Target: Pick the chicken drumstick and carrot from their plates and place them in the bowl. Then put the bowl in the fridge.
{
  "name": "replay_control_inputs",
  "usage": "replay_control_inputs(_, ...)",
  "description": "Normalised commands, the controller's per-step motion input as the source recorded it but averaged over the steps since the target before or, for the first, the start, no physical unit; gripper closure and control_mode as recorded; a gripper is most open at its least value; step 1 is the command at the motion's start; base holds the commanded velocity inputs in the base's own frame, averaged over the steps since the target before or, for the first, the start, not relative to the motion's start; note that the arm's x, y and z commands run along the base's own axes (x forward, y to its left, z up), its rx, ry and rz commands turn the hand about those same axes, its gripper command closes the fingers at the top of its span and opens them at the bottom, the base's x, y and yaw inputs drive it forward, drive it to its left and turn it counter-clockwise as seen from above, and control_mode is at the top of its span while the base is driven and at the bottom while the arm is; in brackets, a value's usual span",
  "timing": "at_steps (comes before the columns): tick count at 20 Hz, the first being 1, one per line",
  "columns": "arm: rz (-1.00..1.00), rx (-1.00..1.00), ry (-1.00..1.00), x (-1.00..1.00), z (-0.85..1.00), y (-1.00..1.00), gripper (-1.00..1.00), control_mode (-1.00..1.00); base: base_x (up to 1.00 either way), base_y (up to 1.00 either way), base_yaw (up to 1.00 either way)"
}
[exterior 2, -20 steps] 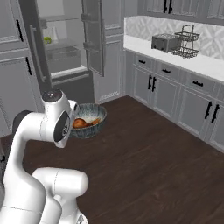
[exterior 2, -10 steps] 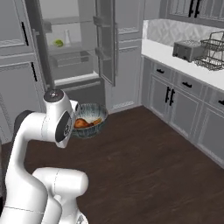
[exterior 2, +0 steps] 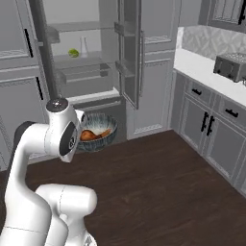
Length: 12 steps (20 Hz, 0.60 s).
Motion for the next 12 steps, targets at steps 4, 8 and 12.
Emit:
replay_control_inputs(4, 0.0, 0.0, 0.0, 0.0, 0.0, 0.0, 1.0, 1.0, 1.0, 0.0, 0.27)
replay_control_inputs(8, 0.0, 0.0, 0.0, 0.0, 0.0, 0.0, 1.0, 1.0, 1.0, -0.02, 0.34)
replay_control_inputs(12, 0.0, 0.0, 0.0, 0.0, 0.0, 0.0, 1.0, 1.0, 1.0, -0.15, 0.24)
